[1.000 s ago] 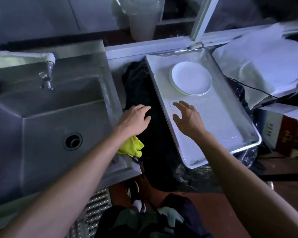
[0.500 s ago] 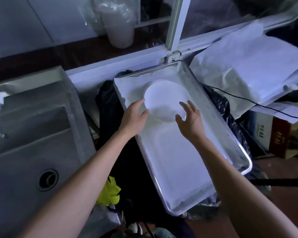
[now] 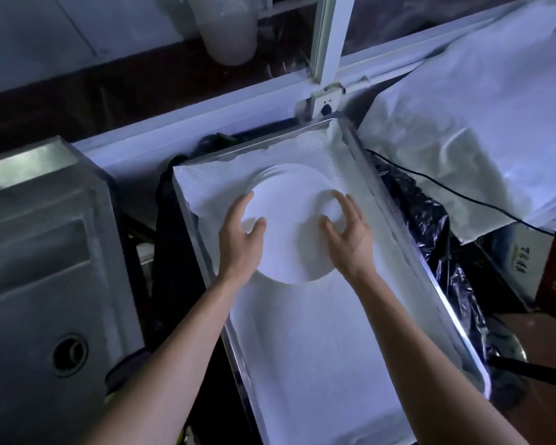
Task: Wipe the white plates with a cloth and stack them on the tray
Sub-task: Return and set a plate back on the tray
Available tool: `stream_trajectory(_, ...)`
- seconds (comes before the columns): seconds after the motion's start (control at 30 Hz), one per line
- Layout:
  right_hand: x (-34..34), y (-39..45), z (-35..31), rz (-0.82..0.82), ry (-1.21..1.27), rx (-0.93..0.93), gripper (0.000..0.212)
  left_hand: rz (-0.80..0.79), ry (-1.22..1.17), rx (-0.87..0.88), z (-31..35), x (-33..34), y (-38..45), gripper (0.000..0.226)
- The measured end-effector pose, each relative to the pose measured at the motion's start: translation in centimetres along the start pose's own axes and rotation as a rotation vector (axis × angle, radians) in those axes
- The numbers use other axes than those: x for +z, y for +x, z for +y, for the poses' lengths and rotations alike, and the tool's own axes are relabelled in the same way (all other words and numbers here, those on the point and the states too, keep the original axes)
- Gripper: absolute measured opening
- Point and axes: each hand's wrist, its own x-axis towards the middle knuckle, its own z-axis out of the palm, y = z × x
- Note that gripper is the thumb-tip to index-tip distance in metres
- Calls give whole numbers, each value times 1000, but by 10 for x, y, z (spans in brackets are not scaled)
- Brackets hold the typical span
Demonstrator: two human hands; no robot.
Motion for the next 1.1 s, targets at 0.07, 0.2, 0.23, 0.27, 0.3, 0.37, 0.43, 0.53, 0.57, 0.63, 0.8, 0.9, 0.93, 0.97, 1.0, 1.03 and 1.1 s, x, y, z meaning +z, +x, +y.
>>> stream_trajectory(0.07,2,2,2,13,62,-7,56,29,-41,-10,-5,4,0,51)
stream_trajectory(0.2,8,5,5,34,178,-11,62,108,-137,-38,-12,12,1,53)
stream_trajectory(0.23,9,6,6,37,206,-1,62,111,-153,-53,-12,13,1,54)
stream_trajectory(0.27,9,6,6,36,231,8,62,107,-162,-70,-12,14,2,55)
stream_trajectory(0.3,10,7,7,36,250,14,62,103,-164,-84,-11,15,2,56)
stream_trajectory(0.37,11,8,8,39,265,21,64,105,-168,-99,-11,15,2,57)
stream_trajectory(0.43,12,9,10,52,284,34,65,114,-183,-106,-9,16,1,58)
stream_trajectory(0.53,11,10,11,52,307,40,65,127,-215,-119,-6,19,-1,61)
stream_trajectory(0.57,10,10,12,47,313,38,65,130,-225,-120,-5,20,-3,61)
stream_trajectory(0.63,8,9,14,40,325,34,65,132,-238,-119,-3,22,-6,61)
stream_trajectory(0.8,4,2,17,46,324,46,67,121,-245,-116,3,23,-13,51)
stream_trajectory(0.9,2,-1,17,45,324,48,67,127,-230,-111,4,22,-18,43)
stream_trajectory(0.93,2,-2,17,47,320,43,67,125,-233,-108,4,23,-20,41)
stream_trajectory(0.97,1,-3,17,47,316,38,67,120,-234,-104,5,23,-22,39)
stream_trajectory(1.0,0,-4,17,45,314,35,67,118,-234,-102,6,22,-24,37)
stream_trajectory(1.03,-1,-6,17,43,314,36,67,118,-232,-100,7,22,-25,35)
stream_trajectory(1.1,-2,-10,18,46,323,43,67,118,-225,-83,7,21,-28,34)
